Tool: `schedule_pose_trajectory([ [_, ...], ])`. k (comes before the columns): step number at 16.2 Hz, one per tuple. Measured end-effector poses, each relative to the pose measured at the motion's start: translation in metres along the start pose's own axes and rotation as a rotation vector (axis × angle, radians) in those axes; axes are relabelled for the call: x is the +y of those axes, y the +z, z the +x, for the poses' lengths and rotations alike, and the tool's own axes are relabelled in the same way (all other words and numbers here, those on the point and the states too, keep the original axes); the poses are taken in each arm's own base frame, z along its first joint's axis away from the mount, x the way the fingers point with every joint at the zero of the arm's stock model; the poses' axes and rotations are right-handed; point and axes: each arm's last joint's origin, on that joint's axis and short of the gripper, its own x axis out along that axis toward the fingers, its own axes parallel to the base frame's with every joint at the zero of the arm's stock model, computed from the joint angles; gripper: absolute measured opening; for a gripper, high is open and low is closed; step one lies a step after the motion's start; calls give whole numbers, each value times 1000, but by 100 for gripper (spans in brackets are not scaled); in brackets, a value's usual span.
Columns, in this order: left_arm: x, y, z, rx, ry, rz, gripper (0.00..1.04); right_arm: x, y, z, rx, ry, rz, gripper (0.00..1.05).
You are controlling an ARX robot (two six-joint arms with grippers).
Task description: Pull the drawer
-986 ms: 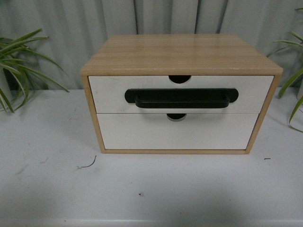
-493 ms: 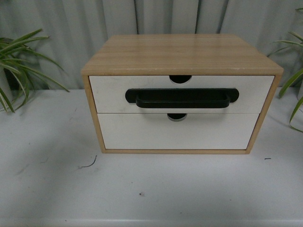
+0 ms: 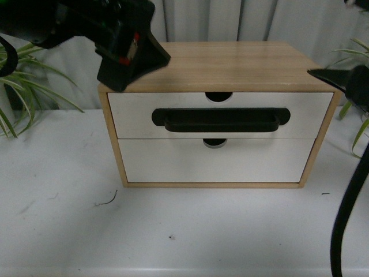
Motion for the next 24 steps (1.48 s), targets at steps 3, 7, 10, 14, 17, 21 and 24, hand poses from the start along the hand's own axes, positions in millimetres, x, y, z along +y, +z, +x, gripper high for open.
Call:
schedule_pose_trajectory([
  [3,-13,5,20,174,-175,263,98,11,-16,5,24,216,-335,98],
  [7,-27,6,46,220,-293,405,98,17,-20,6,-14,376,-458,98],
  [10,-37,12,61,214,-331,443,98,35,-20,21,-38,446,-457,98],
  [14,-52,7,77,215,-383,458,98,39,-18,42,-55,469,-466,98],
  [17,-52,3,84,210,-372,460,98,42,-18,51,-52,485,-459,98],
  [21,-53,-1,89,220,-379,457,98,50,-11,57,-66,506,-454,98],
  [24,-55,-10,98,233,-371,459,98,59,-11,63,-68,520,-453,98],
])
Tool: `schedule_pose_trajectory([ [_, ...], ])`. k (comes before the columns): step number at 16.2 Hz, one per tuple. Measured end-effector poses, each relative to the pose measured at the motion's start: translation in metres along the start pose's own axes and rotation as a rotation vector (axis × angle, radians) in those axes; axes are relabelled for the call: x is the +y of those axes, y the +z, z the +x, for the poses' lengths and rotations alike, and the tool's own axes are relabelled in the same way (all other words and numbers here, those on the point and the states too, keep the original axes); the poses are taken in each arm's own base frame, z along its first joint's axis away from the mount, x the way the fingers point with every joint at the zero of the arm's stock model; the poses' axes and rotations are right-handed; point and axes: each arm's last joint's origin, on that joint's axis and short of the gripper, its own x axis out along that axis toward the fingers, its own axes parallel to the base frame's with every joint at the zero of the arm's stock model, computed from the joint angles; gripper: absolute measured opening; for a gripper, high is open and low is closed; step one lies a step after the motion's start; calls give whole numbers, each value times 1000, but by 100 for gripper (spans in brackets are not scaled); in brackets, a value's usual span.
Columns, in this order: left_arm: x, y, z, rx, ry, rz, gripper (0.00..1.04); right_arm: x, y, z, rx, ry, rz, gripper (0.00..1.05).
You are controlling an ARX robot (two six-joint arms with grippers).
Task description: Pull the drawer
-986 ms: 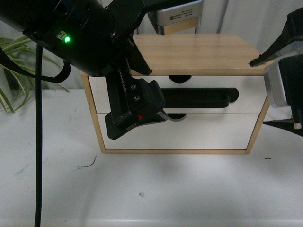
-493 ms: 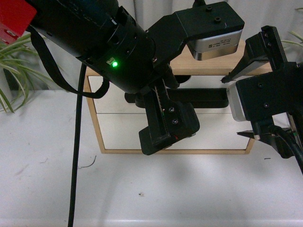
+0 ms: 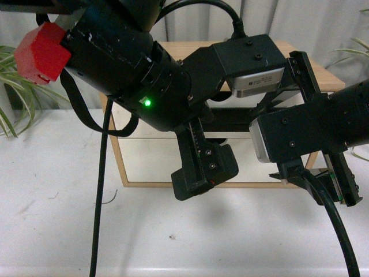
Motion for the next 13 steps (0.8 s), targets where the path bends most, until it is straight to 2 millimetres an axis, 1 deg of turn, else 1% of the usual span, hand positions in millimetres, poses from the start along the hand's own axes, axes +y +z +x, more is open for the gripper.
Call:
schedule_pose_trajectory([
  [2,-2,-3,5,10,-10,-3,98,3,-3,6,8,8,3,98],
  [5,-4,-5,13,10,-18,-1,98,2,-6,13,12,10,3,98],
  [8,-9,-7,27,21,-43,1,98,8,-10,23,16,37,19,98],
  [13,-14,-5,33,9,-56,1,98,9,-8,26,11,42,43,98],
])
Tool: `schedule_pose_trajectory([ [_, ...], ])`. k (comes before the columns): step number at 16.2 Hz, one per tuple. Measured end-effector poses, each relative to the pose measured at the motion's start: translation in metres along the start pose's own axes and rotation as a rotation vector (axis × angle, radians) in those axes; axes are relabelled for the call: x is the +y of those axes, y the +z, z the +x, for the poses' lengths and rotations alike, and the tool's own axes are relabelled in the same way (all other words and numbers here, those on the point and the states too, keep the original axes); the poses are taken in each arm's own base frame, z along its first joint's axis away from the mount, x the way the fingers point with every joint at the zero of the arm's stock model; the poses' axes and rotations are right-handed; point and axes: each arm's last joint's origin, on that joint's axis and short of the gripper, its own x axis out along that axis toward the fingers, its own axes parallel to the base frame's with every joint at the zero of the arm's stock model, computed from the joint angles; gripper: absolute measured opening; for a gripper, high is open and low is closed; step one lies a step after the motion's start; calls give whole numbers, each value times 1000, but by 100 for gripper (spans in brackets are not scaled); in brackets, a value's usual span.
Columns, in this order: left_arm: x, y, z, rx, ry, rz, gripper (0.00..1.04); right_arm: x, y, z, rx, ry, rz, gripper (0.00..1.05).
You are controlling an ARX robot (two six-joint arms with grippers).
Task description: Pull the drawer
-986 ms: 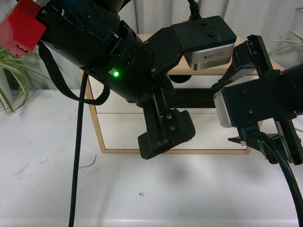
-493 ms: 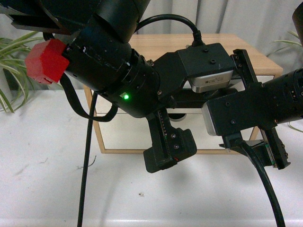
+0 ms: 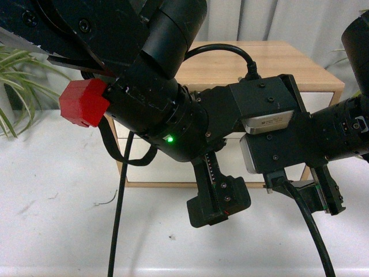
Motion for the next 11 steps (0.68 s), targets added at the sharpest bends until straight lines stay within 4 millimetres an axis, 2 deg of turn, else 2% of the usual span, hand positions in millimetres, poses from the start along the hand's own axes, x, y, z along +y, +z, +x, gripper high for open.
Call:
schedule_pose_trajectory([
  [7,-12,-6,1,-3,-26,-32,98,20,6,-10,9,8,11,98],
  [11,-27,-5,-6,-15,-48,-45,98,35,19,-24,0,23,36,98],
])
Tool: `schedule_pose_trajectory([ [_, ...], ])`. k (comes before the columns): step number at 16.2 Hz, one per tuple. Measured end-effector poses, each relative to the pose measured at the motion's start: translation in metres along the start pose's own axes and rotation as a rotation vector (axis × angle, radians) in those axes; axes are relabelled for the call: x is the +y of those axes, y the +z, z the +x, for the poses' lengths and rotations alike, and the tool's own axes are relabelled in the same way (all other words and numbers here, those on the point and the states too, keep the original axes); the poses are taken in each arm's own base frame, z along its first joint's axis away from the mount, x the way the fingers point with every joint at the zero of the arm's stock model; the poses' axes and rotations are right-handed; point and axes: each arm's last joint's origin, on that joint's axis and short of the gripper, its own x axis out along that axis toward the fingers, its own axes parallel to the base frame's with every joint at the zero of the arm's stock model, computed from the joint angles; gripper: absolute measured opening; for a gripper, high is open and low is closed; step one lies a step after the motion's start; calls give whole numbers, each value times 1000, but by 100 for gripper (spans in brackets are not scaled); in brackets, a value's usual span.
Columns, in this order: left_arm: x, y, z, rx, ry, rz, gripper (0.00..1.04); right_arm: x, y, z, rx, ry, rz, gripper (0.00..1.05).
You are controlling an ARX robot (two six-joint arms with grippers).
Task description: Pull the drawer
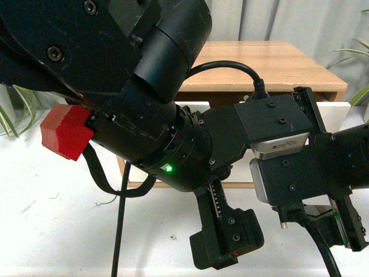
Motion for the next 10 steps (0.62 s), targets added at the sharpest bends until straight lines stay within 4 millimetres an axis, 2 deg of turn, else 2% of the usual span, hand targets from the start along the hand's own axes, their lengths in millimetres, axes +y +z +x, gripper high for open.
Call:
schedule_pose_trajectory([
  [10,-30,-8,-17,-37,-30,-6,98,35,22,-25,-13,22,17,98],
])
